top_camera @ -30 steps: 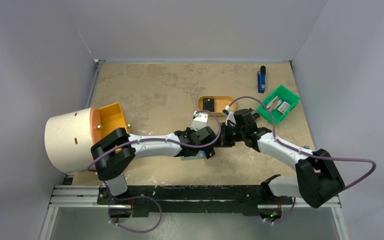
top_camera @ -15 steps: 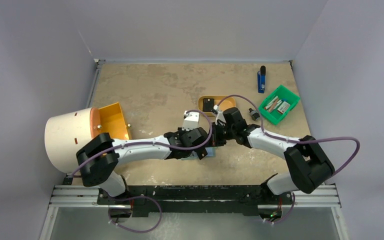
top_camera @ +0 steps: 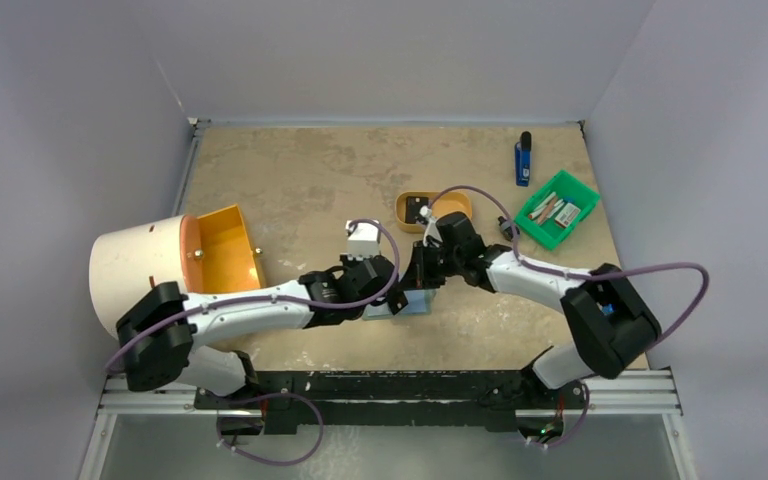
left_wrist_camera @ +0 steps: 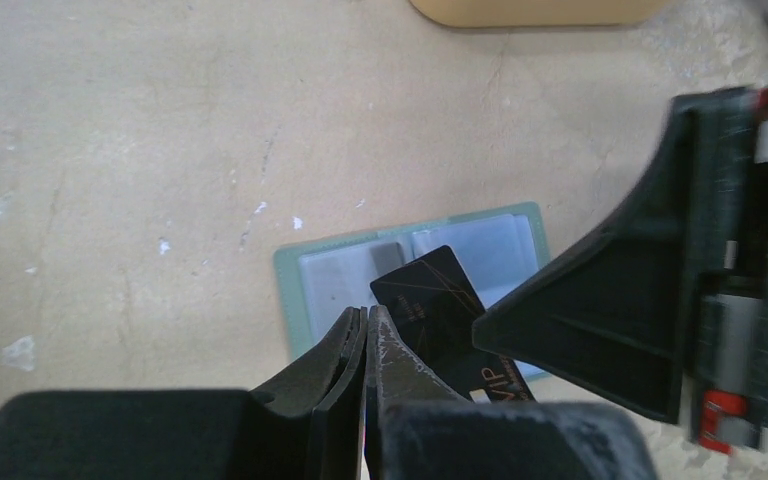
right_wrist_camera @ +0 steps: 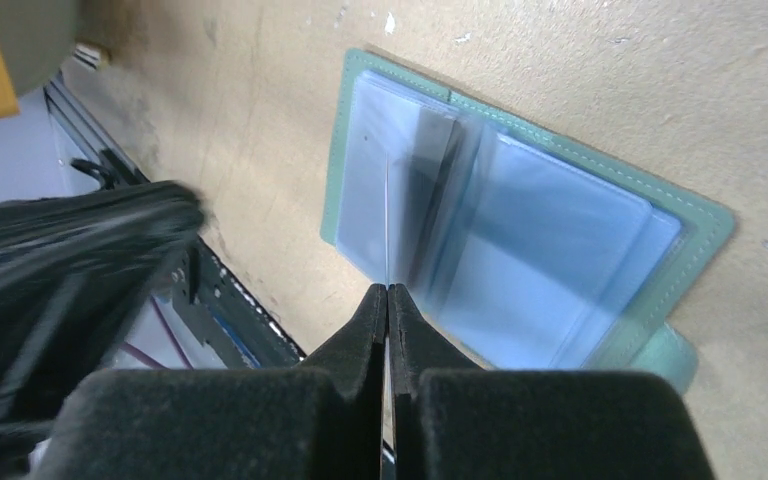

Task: Put the credit cards into the card holder
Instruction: Insert the credit card into the card holder.

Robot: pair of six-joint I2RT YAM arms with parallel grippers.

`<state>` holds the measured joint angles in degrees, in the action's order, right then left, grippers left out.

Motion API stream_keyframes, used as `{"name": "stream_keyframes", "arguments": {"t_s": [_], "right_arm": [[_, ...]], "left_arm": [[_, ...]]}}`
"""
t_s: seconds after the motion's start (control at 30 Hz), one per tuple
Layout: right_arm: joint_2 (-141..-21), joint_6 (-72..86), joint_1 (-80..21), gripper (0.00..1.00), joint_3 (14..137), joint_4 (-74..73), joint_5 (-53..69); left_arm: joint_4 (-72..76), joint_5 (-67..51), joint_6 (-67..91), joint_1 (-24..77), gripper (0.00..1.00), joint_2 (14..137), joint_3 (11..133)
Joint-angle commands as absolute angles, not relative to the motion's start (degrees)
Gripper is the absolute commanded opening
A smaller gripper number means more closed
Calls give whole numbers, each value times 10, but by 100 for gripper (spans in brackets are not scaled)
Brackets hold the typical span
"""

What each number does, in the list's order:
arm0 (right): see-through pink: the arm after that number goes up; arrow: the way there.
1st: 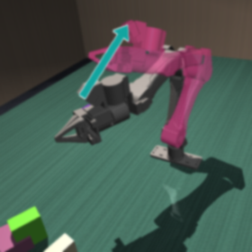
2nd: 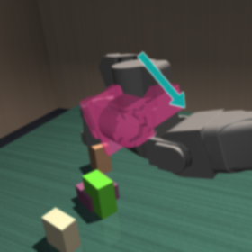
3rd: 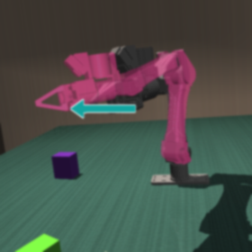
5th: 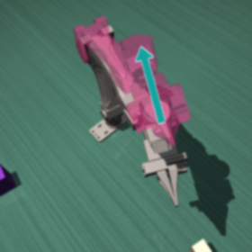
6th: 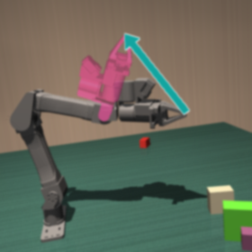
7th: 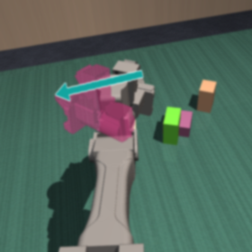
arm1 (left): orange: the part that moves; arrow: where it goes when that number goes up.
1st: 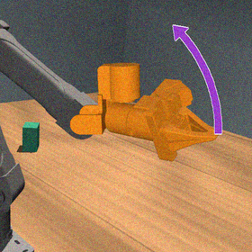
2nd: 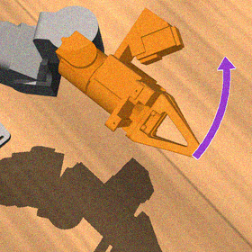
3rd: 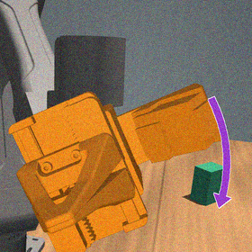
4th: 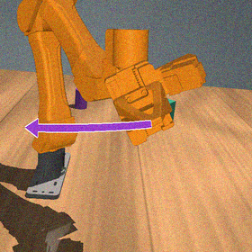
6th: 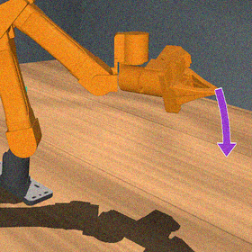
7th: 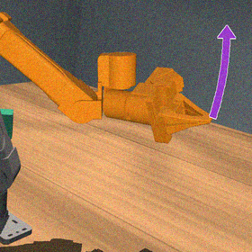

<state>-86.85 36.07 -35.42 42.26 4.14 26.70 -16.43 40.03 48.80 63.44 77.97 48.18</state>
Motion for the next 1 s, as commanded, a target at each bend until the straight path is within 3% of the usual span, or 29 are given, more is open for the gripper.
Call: {"name": "stream_keyframes", "arguments": {"t_s": [0.0, 0.97], "right_arm": [[-791, 388, -355, 0, 409, 30, 211], [-825, 410, -351, 0, 385, 61, 235]], "left_arm": [[-99, 374, 476, 628, 0, 821, 482], [-74, 344, 500, 586, 0, 916, 449]]}}
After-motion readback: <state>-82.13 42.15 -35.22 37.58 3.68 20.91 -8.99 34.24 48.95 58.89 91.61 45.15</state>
